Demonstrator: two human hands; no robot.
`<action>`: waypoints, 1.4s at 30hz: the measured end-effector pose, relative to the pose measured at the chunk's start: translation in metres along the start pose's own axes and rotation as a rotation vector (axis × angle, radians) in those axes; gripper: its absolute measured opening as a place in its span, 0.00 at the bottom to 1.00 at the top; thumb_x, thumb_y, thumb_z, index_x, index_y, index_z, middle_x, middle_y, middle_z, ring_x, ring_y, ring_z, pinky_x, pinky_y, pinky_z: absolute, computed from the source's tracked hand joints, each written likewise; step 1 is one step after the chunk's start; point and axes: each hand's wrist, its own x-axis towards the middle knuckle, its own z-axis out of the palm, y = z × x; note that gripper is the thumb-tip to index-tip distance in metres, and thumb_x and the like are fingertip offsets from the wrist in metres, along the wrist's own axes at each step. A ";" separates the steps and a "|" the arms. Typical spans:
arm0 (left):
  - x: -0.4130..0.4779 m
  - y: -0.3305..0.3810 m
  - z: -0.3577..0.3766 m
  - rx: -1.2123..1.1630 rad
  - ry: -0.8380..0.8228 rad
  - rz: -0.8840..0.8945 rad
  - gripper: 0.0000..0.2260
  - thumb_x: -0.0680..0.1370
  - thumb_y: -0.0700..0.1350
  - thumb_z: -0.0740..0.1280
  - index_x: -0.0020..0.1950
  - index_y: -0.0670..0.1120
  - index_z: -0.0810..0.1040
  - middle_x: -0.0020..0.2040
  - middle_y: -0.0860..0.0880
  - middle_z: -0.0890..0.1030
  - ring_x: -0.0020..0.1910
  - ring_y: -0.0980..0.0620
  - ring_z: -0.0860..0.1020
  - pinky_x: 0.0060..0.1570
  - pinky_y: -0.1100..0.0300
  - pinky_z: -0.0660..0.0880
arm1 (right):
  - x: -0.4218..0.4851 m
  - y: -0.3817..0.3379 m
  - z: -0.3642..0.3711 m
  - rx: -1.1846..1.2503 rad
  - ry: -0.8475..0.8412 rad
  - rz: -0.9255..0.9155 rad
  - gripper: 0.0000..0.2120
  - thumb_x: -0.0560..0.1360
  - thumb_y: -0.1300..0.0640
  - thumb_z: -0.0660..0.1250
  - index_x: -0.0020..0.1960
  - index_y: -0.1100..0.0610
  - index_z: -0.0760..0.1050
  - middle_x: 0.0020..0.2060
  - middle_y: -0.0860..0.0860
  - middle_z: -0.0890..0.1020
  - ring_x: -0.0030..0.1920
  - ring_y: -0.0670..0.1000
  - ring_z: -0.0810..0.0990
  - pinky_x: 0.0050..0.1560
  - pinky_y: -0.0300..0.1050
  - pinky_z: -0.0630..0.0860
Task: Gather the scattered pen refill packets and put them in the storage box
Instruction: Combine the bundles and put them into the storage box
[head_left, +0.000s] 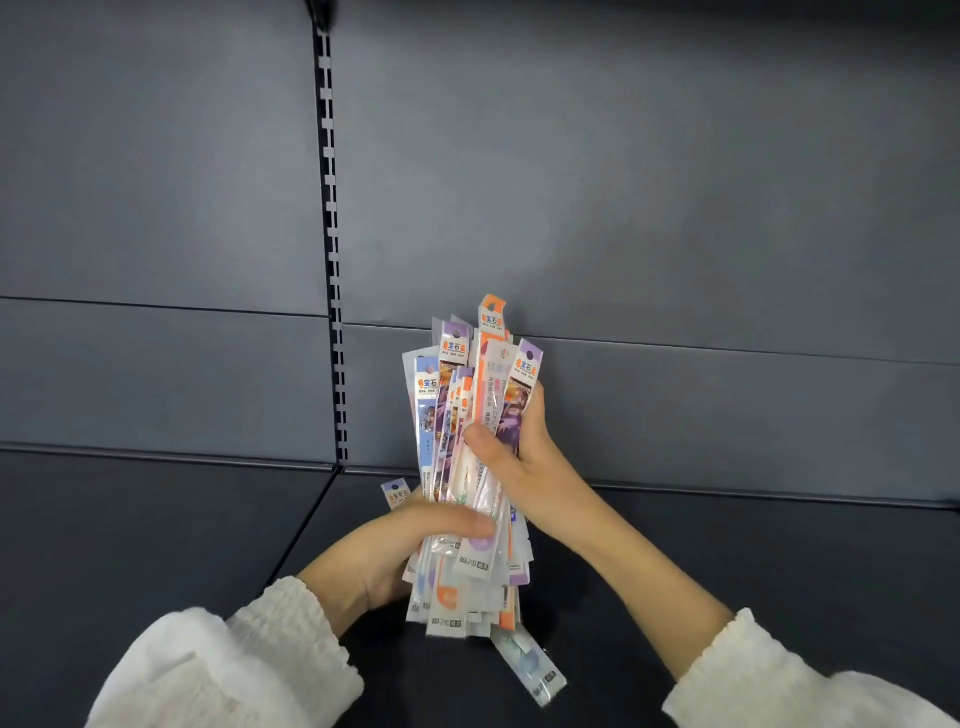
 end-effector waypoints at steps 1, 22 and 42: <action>0.000 -0.001 0.000 -0.011 -0.002 0.004 0.29 0.55 0.43 0.76 0.56 0.41 0.78 0.43 0.43 0.86 0.41 0.46 0.85 0.38 0.55 0.81 | 0.000 0.001 0.001 -0.002 0.007 0.001 0.24 0.78 0.54 0.63 0.64 0.38 0.53 0.57 0.32 0.72 0.55 0.28 0.76 0.50 0.28 0.75; -0.009 0.014 -0.078 0.002 0.428 0.190 0.38 0.48 0.48 0.79 0.58 0.55 0.73 0.49 0.49 0.85 0.46 0.48 0.85 0.42 0.52 0.79 | -0.012 0.037 -0.005 -0.855 -0.355 0.340 0.31 0.64 0.29 0.67 0.59 0.46 0.71 0.58 0.44 0.72 0.60 0.46 0.67 0.63 0.46 0.68; 0.002 0.009 -0.051 0.032 0.380 0.194 0.30 0.62 0.44 0.74 0.62 0.53 0.70 0.53 0.48 0.81 0.54 0.46 0.81 0.54 0.47 0.78 | 0.002 0.048 -0.018 -0.170 0.291 0.321 0.07 0.76 0.64 0.64 0.51 0.54 0.74 0.42 0.51 0.81 0.36 0.46 0.78 0.36 0.39 0.71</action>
